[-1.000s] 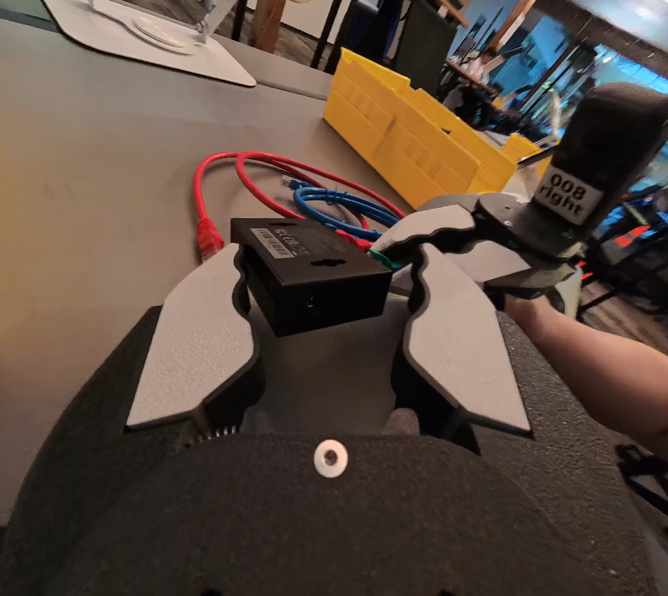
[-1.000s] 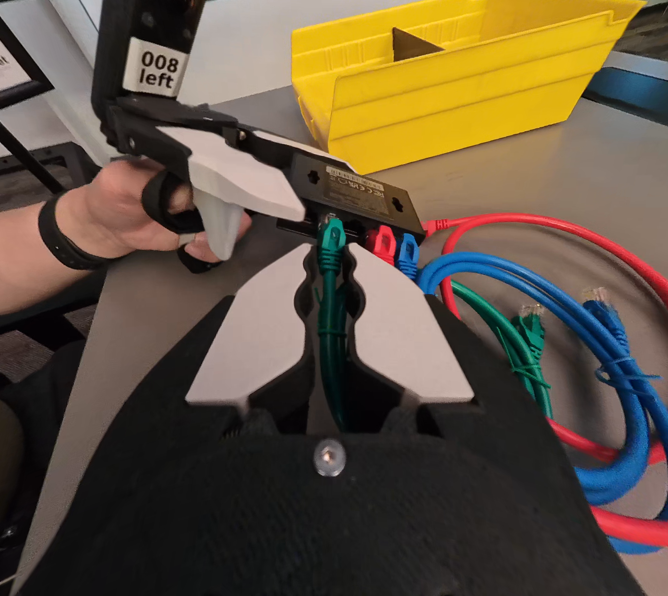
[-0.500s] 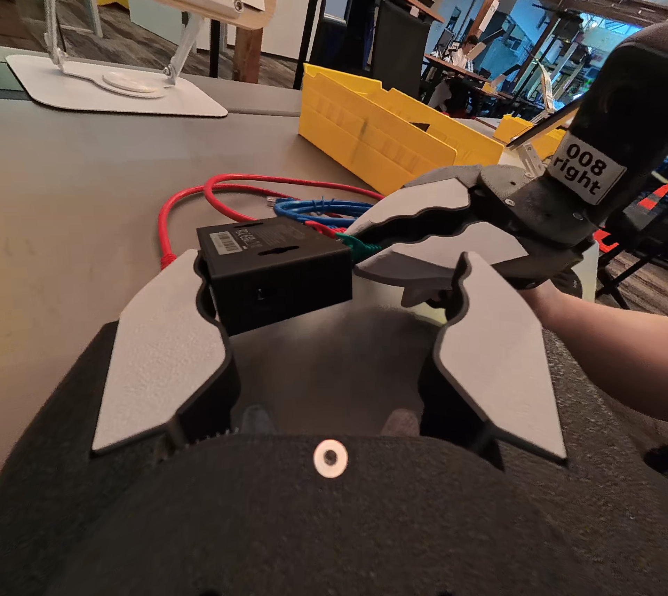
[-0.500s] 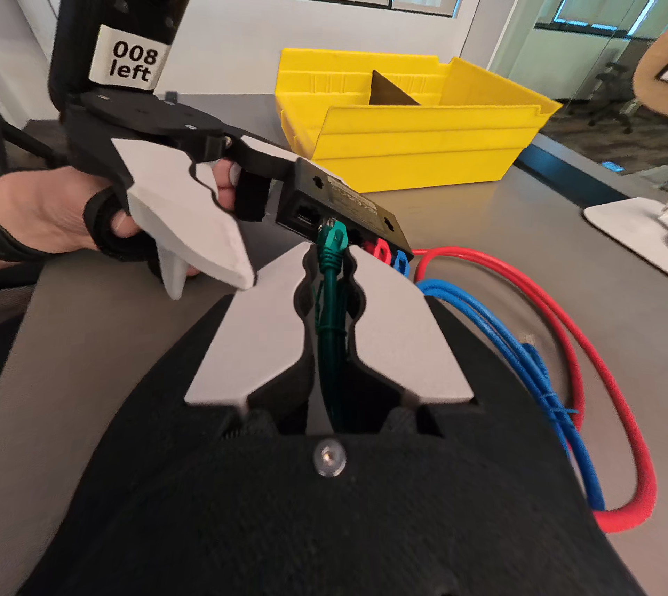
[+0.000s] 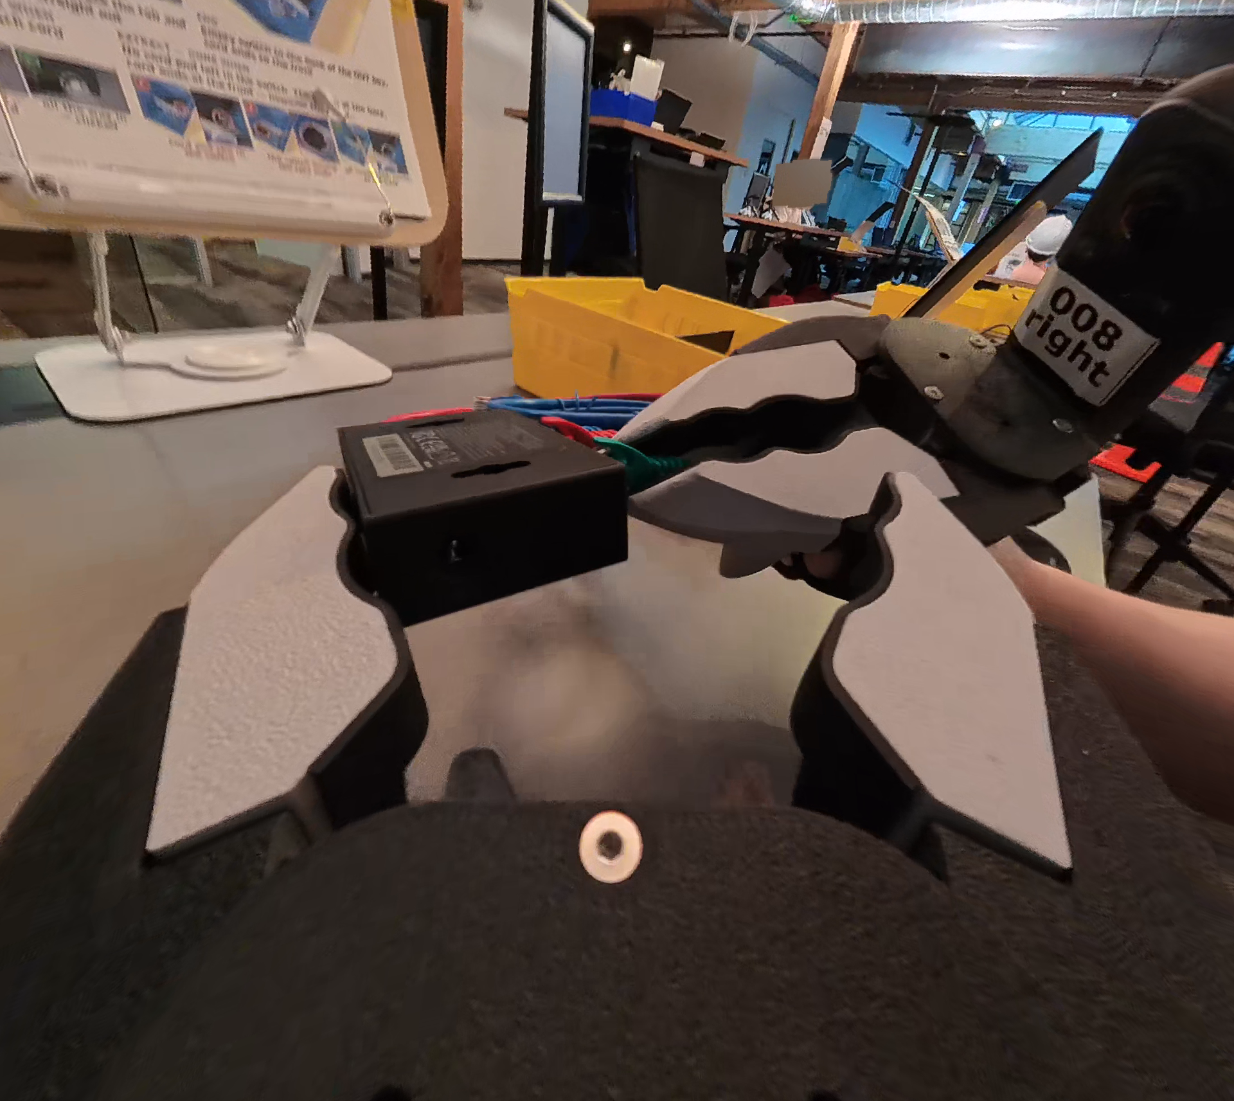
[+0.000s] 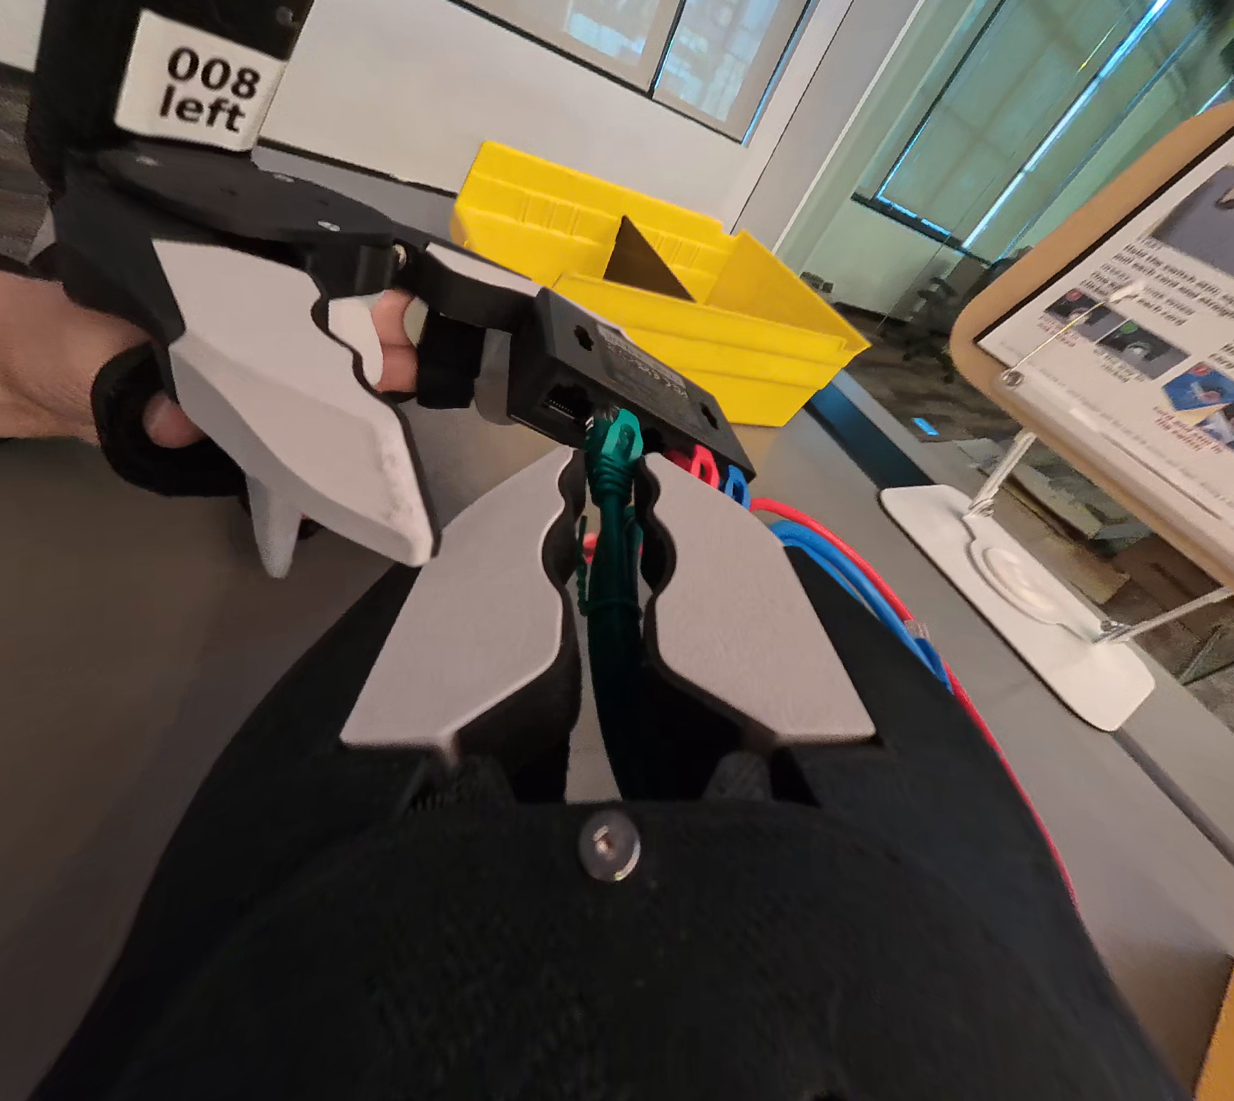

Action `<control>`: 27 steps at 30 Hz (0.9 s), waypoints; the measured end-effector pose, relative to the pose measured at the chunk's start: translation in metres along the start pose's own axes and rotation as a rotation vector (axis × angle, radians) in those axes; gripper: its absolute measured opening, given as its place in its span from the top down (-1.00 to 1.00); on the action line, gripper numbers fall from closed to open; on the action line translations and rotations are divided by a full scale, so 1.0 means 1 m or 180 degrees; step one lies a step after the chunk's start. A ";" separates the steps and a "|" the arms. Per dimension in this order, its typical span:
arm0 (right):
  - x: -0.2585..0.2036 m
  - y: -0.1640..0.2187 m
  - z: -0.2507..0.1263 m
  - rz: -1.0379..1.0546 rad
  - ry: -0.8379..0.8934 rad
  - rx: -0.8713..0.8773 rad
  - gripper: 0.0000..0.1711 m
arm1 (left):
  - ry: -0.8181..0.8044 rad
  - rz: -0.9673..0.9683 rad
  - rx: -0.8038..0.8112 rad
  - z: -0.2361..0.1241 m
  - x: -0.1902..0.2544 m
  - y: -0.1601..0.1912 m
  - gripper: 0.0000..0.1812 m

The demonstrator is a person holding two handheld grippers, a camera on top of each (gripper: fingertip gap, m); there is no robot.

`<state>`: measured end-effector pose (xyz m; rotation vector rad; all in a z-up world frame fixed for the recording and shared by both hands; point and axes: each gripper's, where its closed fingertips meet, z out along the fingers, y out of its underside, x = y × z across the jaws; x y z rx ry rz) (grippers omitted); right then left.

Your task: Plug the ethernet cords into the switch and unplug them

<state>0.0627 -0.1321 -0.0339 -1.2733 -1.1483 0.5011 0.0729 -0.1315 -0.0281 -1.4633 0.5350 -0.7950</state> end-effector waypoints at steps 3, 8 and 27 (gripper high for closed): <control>0.006 -0.010 -0.007 0.0044 0.0017 0.0118 0.83 | 0.0068 0.0104 0.0084 0.005 0.004 -0.007 -0.49; 0.011 -0.009 -0.010 0.0300 -0.0015 0.0160 0.84 | 0.0140 -0.0018 0.0136 0.011 0.005 -0.006 -0.47; 0.011 -0.002 -0.008 0.0487 -0.0083 0.0047 0.83 | 0.0281 -0.0107 0.0018 0.011 0.009 0.003 -0.56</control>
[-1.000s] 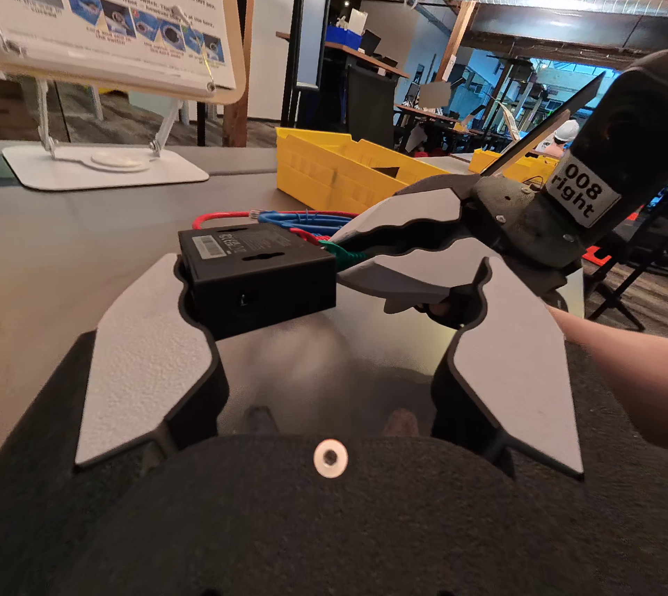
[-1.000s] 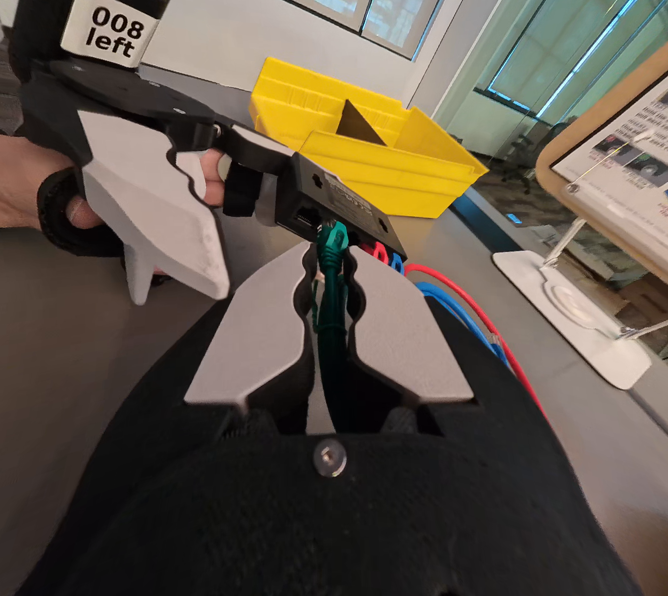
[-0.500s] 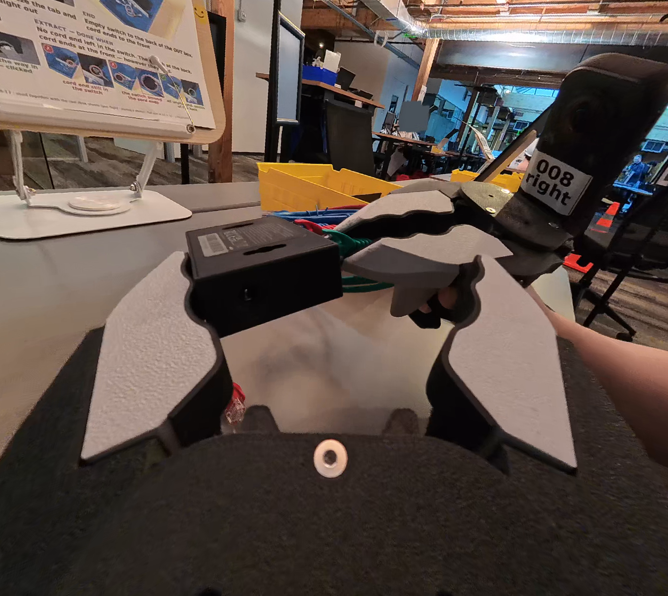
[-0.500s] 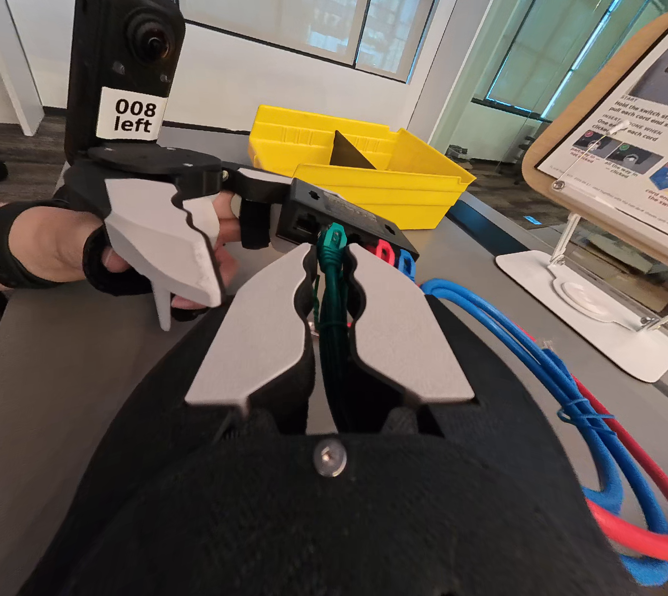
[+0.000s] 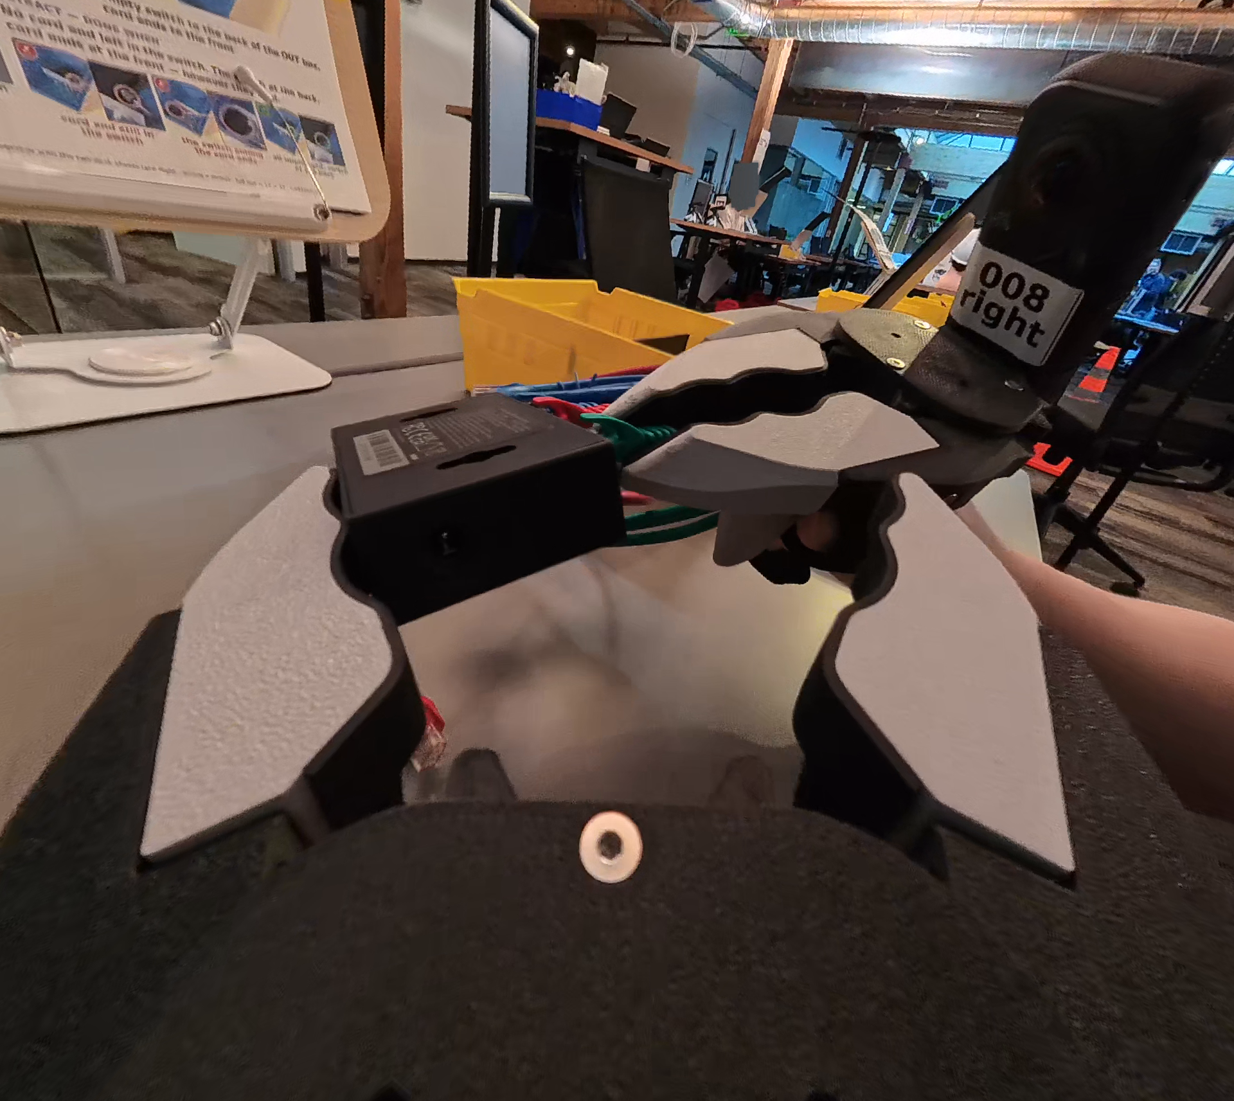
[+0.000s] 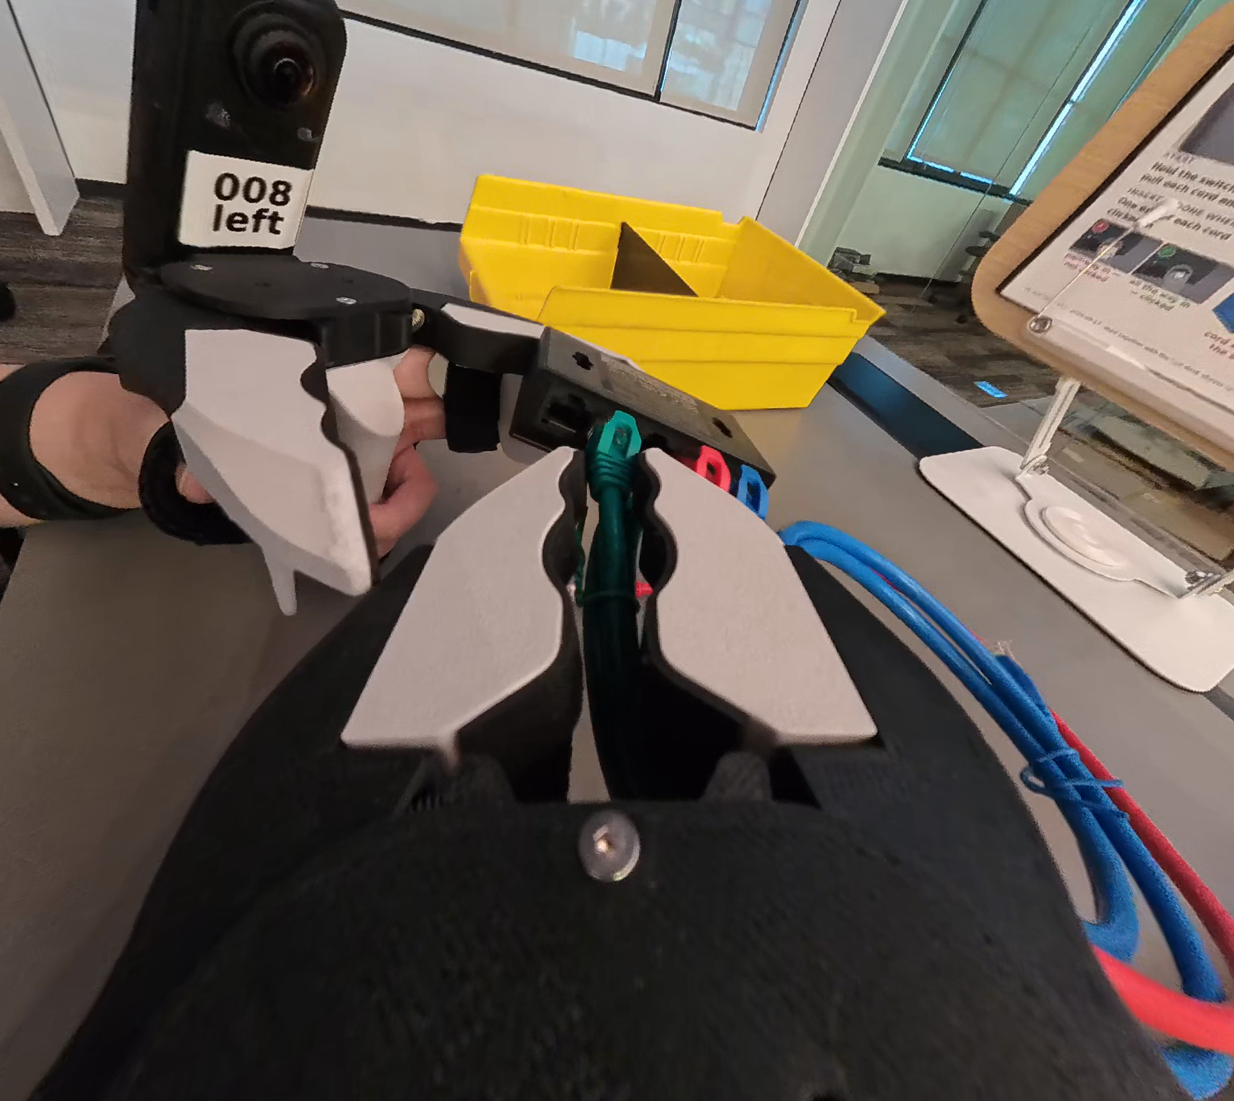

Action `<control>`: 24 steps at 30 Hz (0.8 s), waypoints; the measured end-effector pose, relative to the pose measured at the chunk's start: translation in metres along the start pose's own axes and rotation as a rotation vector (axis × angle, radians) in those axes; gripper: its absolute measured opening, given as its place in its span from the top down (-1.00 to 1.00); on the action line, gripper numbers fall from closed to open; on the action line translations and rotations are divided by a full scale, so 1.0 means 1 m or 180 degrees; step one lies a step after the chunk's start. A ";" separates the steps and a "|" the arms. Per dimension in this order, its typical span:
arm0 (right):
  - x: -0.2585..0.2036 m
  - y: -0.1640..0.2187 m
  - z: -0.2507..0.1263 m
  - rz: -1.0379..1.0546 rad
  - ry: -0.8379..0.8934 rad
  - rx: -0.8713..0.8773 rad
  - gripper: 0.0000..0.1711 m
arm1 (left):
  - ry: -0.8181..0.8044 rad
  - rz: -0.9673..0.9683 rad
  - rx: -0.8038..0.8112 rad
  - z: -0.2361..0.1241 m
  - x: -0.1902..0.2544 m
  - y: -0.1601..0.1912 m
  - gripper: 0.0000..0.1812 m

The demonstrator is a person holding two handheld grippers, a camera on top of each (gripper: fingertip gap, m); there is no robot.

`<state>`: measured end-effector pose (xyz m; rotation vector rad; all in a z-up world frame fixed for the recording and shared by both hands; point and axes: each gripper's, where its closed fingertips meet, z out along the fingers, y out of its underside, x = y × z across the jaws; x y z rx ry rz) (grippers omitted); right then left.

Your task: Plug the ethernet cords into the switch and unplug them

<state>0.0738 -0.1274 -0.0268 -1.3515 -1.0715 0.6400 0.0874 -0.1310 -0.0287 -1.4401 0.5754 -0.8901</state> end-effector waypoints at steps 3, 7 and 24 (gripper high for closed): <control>0.002 -0.013 -0.006 -0.0230 0.0039 0.0075 0.83 | 0.0064 0.0219 0.0100 0.002 0.007 -0.014 -0.56; 0.015 -0.035 -0.012 -0.0585 0.0118 0.0132 0.83 | 0.0134 0.0487 0.0187 0.013 0.008 -0.038 -0.54; 0.035 -0.044 -0.012 -0.0786 0.0201 0.0222 0.82 | 0.0231 0.0571 0.0327 0.028 0.002 -0.051 -0.49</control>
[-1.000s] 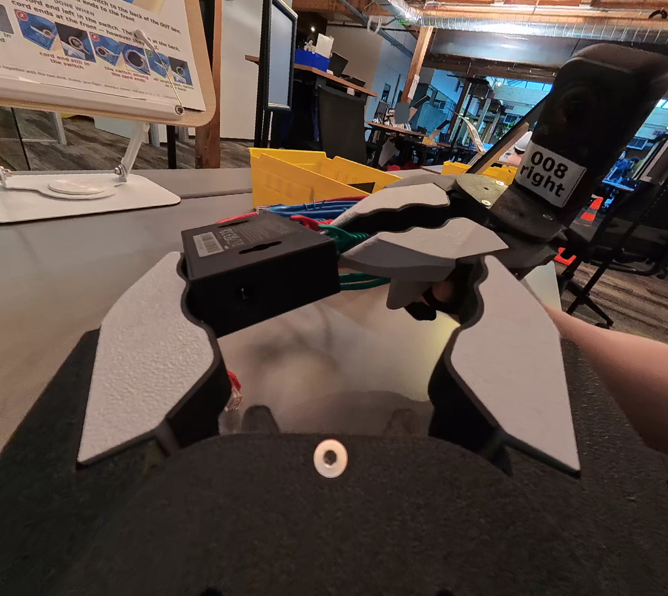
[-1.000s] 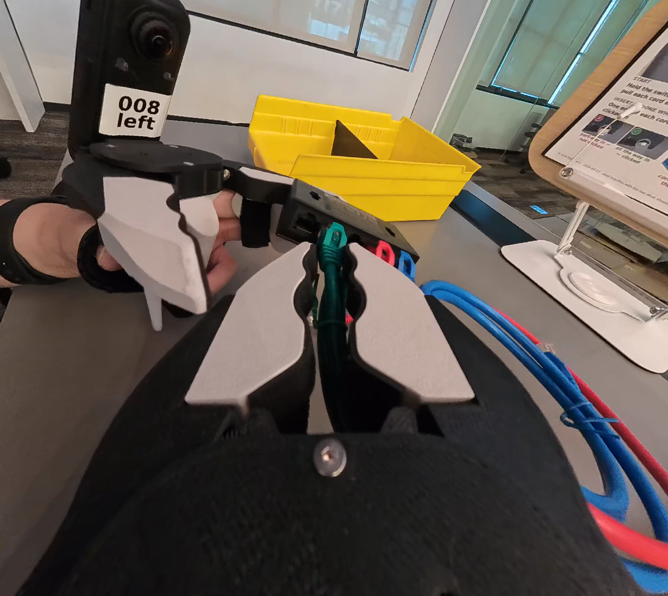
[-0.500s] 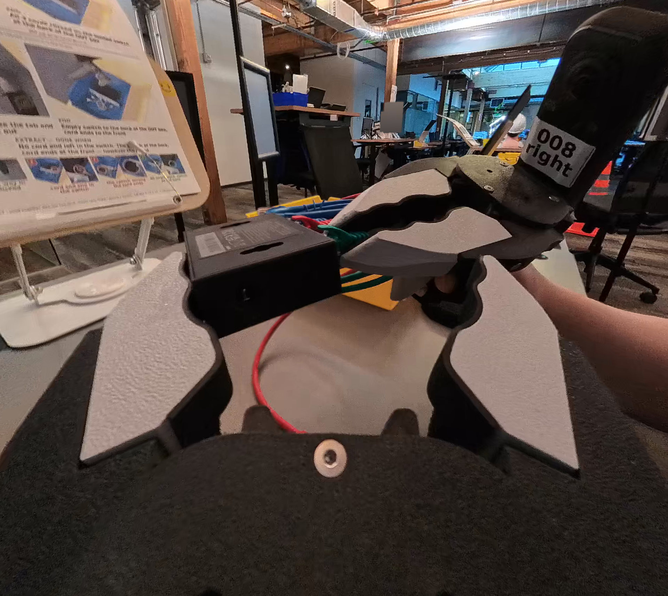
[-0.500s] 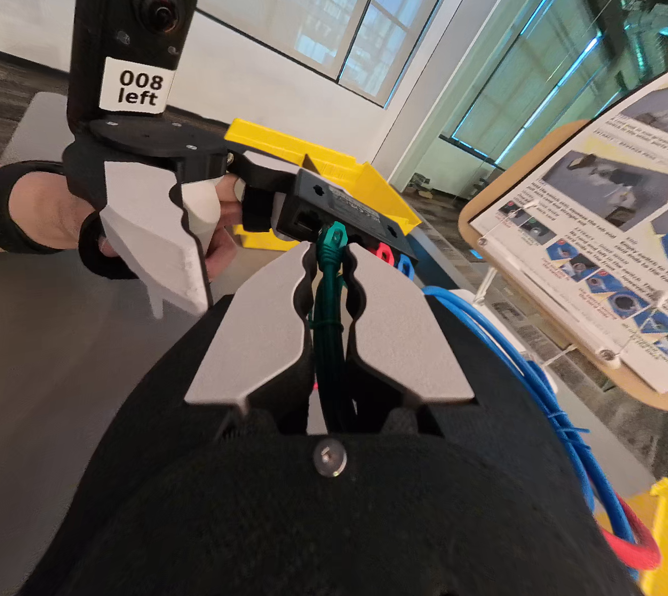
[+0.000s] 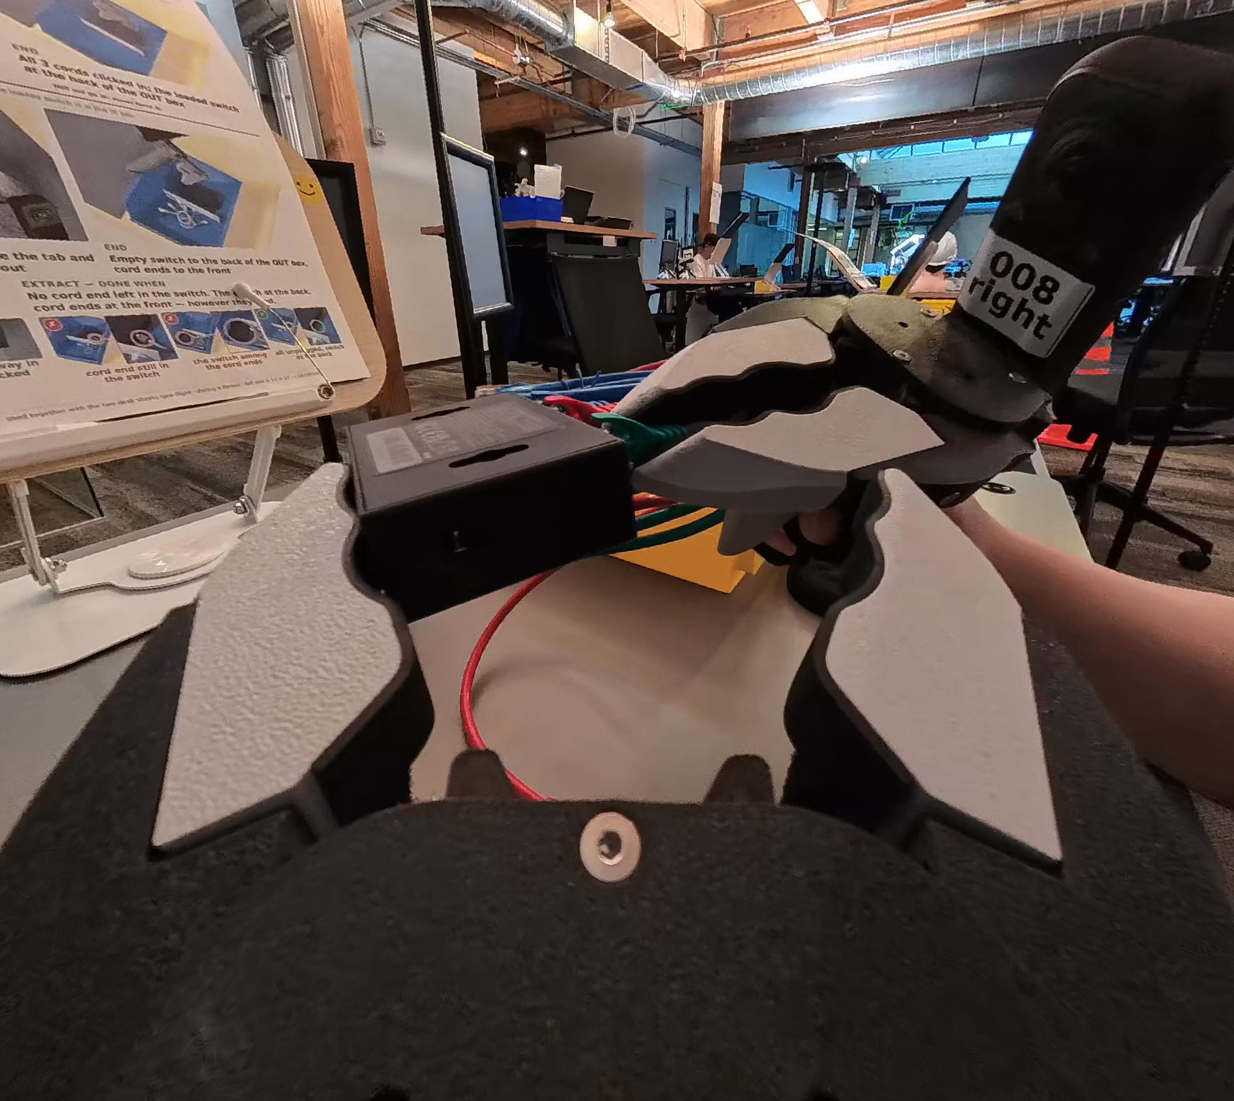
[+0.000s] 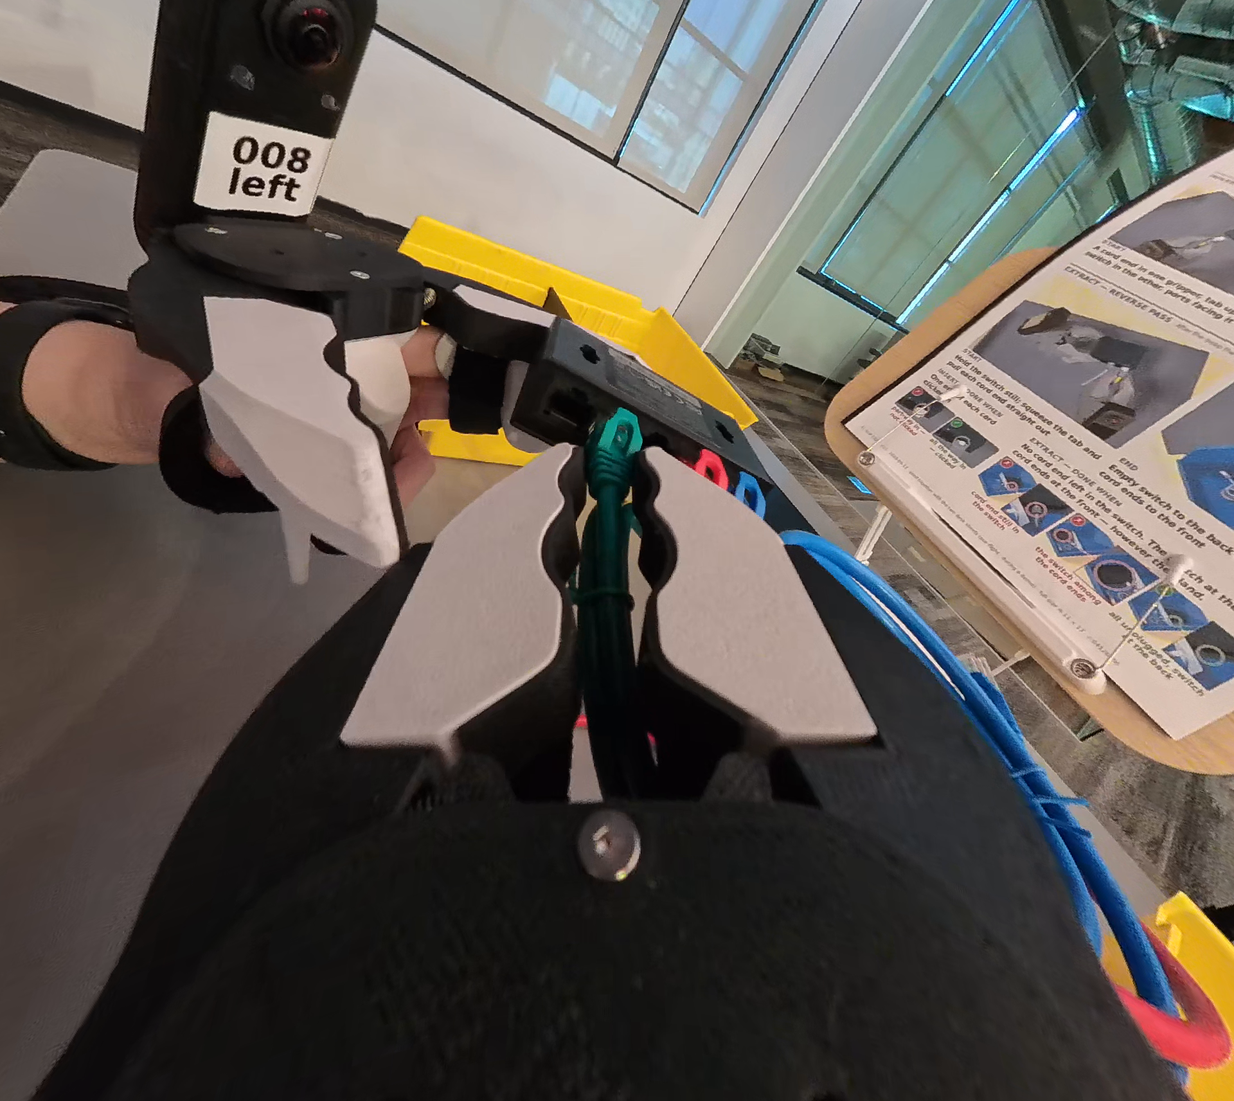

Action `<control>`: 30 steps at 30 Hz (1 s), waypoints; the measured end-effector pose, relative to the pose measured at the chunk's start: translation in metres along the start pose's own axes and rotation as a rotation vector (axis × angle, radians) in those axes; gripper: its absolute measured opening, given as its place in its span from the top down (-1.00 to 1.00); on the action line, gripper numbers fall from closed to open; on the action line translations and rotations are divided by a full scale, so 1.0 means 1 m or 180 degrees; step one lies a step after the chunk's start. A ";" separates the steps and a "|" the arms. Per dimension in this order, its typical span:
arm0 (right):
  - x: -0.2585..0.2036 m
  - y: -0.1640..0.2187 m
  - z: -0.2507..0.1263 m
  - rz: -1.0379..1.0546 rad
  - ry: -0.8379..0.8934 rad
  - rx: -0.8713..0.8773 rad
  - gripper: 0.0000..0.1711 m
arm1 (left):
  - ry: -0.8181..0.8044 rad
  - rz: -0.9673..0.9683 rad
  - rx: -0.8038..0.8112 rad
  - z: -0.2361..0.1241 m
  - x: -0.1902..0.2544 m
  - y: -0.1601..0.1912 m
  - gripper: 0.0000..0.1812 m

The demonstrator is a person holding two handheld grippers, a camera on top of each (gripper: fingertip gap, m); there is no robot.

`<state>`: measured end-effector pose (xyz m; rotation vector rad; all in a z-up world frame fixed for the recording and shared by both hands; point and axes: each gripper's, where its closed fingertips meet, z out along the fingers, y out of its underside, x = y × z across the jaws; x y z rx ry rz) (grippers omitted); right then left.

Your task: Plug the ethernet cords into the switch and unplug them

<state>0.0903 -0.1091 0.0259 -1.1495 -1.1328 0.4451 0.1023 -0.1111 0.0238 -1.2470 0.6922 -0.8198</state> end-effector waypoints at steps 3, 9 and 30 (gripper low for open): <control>-0.002 0.001 -0.001 -0.0016 0.0002 -0.0025 0.82 | -0.0006 0.0018 -0.0050 -0.001 0.002 0.002 -0.49; -0.004 0.005 -0.004 0.0056 0.0020 -0.0076 0.82 | -0.0061 0.0092 -0.0185 0.000 0.007 0.006 -0.54; -0.007 0.006 -0.006 0.0212 0.0074 0.0119 0.83 | 0.0001 0.0278 -0.0137 -0.001 0.014 0.005 -0.60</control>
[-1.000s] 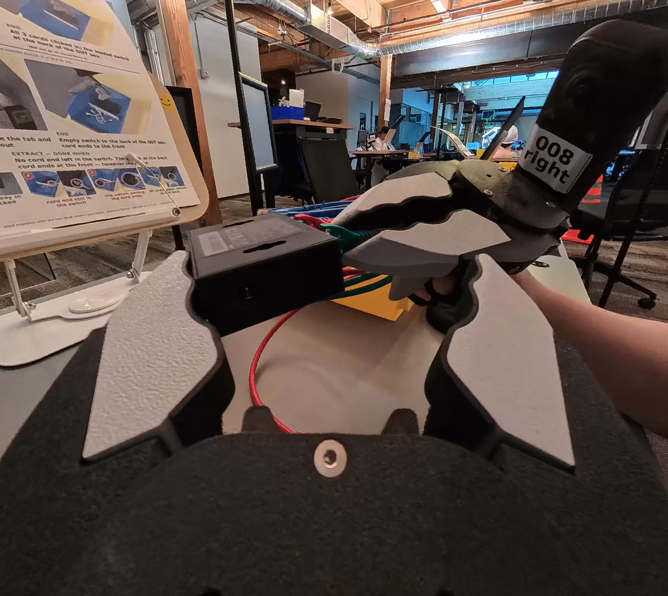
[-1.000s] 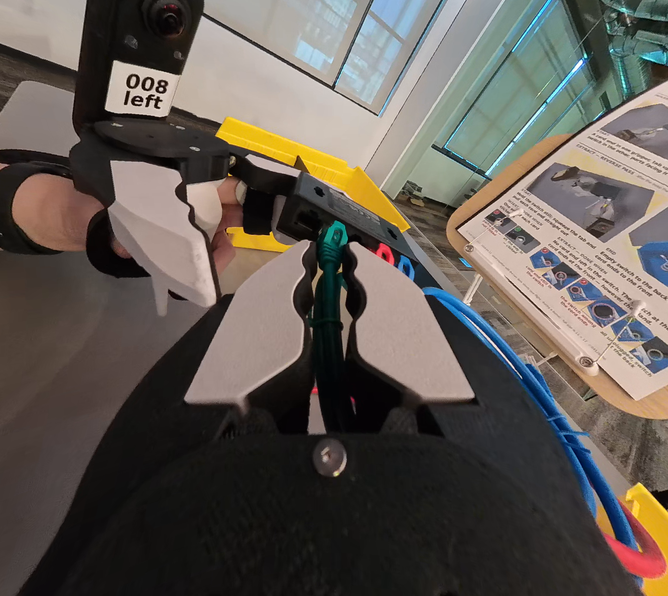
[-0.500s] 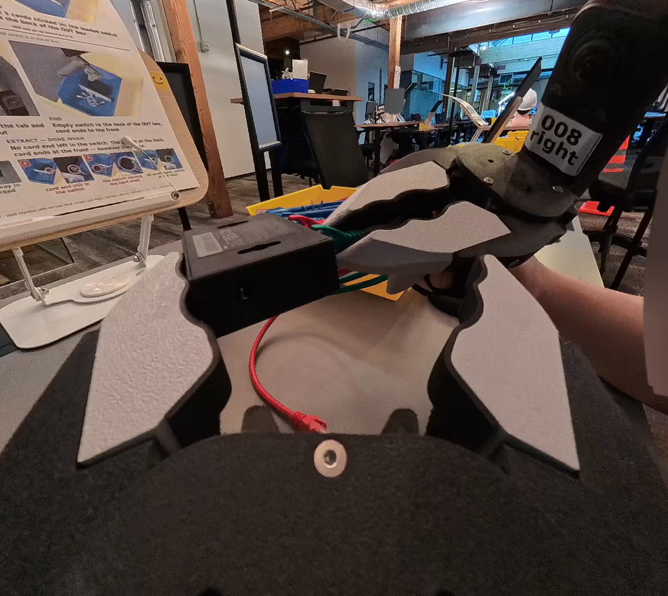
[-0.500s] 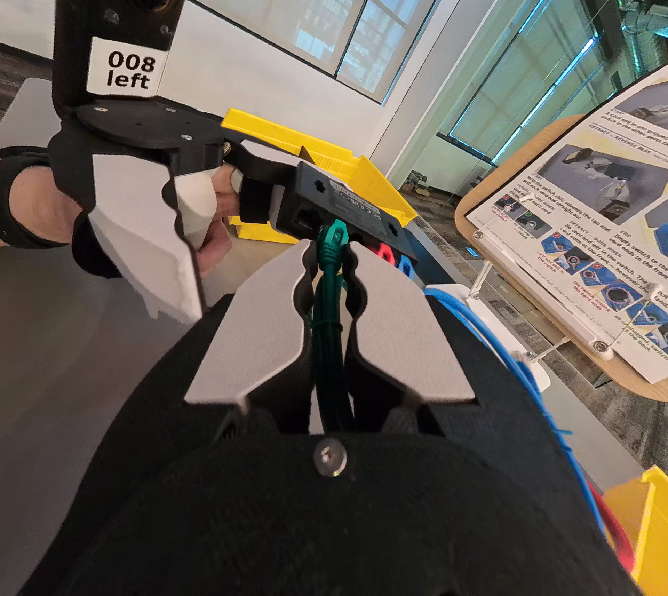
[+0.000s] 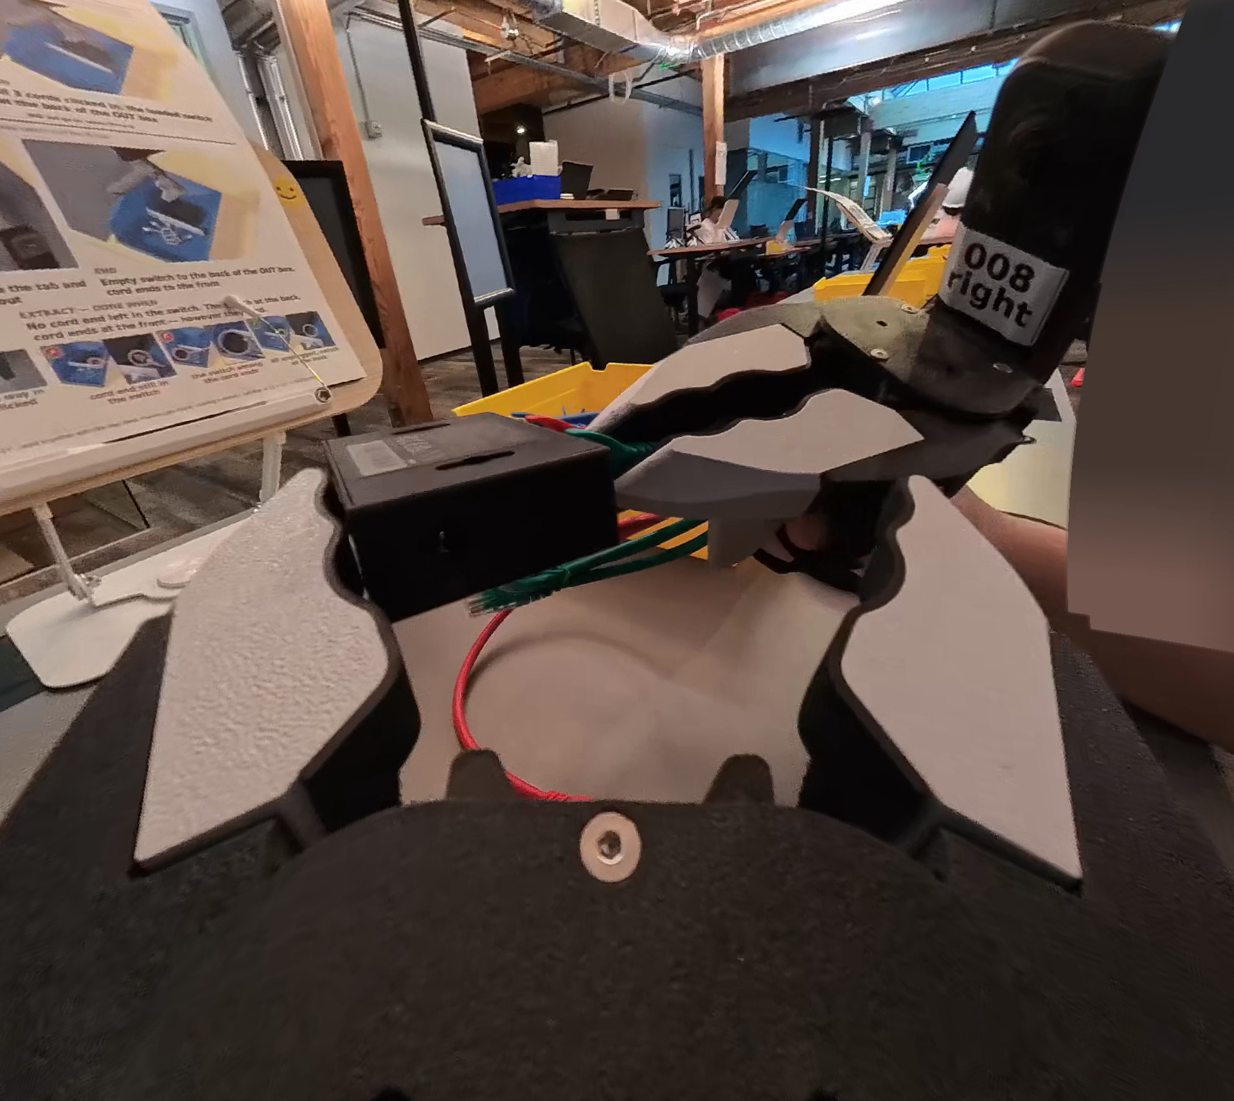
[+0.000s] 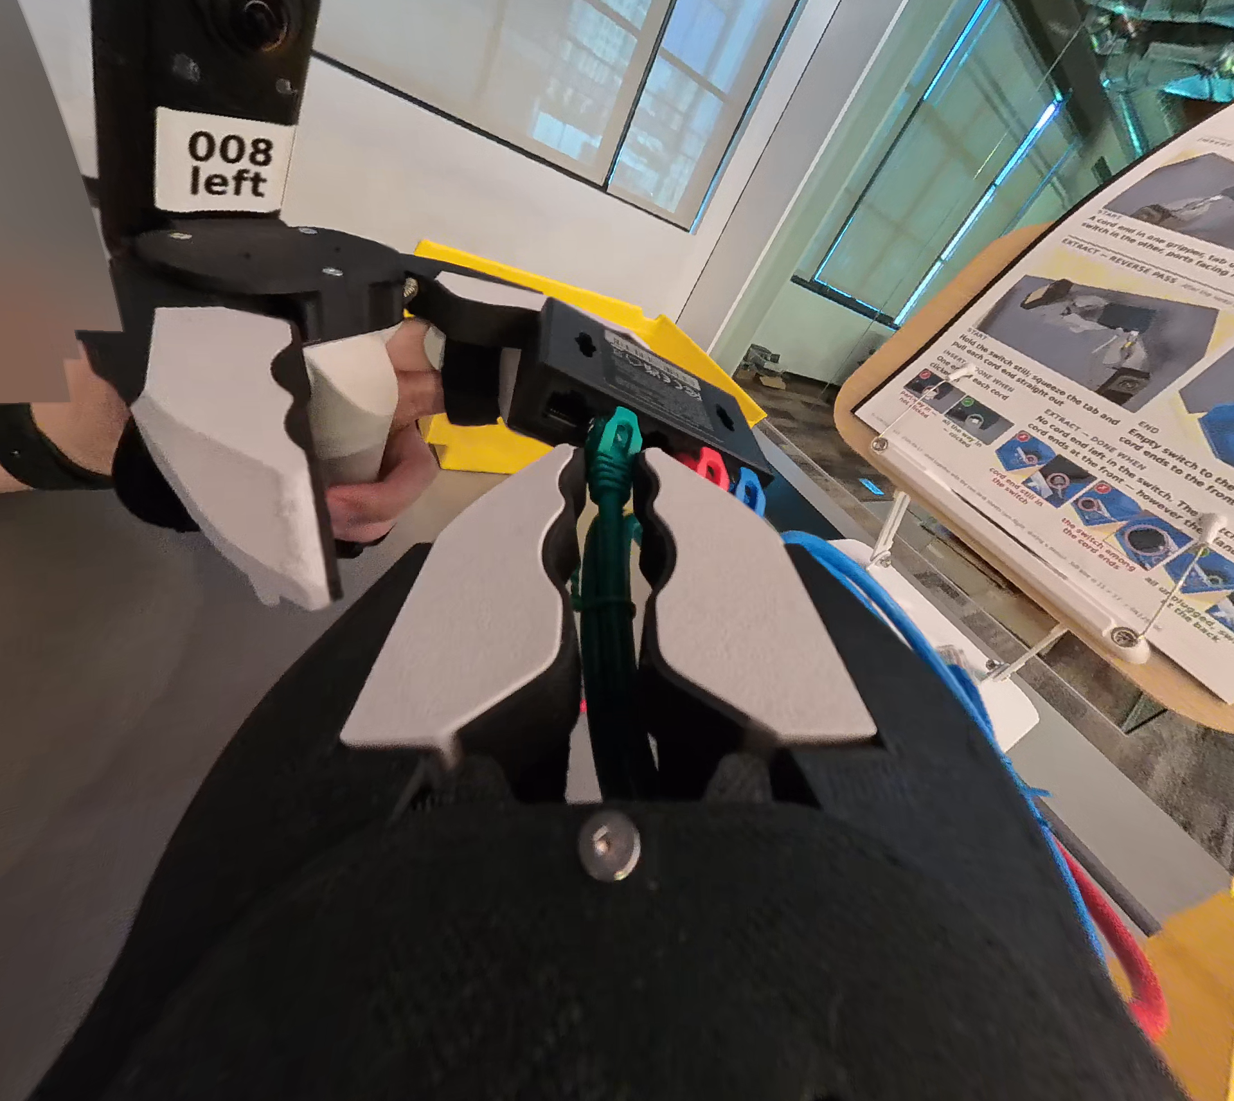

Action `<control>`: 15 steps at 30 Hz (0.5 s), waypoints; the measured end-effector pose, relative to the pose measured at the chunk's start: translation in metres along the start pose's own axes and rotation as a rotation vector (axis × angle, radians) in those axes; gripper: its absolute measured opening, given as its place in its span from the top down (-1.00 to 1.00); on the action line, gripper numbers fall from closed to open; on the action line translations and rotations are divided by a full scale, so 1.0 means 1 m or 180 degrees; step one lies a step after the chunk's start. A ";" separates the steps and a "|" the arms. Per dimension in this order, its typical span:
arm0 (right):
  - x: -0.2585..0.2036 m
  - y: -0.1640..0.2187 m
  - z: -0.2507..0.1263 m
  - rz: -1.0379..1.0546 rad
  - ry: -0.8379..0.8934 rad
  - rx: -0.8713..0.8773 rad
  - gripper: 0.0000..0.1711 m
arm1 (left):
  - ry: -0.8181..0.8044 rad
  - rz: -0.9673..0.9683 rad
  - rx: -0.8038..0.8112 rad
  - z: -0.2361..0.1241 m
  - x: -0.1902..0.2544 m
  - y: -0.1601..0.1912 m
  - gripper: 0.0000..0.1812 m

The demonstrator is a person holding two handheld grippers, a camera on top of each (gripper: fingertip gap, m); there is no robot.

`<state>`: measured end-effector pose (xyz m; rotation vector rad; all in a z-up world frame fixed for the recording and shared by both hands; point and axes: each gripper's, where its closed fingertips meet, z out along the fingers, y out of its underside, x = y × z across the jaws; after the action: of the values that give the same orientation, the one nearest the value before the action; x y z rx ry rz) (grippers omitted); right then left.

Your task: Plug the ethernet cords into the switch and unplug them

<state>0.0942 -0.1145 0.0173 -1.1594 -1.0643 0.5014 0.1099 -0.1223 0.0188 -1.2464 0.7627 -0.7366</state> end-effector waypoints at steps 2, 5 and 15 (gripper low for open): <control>-0.001 0.000 0.001 -0.0006 -0.0009 0.0014 0.83 | -0.0020 0.0057 0.0022 -0.001 -0.001 0.001 -0.60; -0.002 -0.001 0.000 -0.0150 0.0056 0.0072 0.83 | -0.0082 0.0228 0.0082 -0.001 0.000 0.000 -0.59; -0.001 0.004 0.001 -0.0208 0.0144 0.0101 0.83 | -0.0043 0.0114 -0.0020 -0.001 -0.002 0.006 -0.60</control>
<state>0.0934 -0.1136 0.0127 -1.0995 -1.0482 0.4374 0.1081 -0.1201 0.0125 -1.2391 0.7750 -0.6967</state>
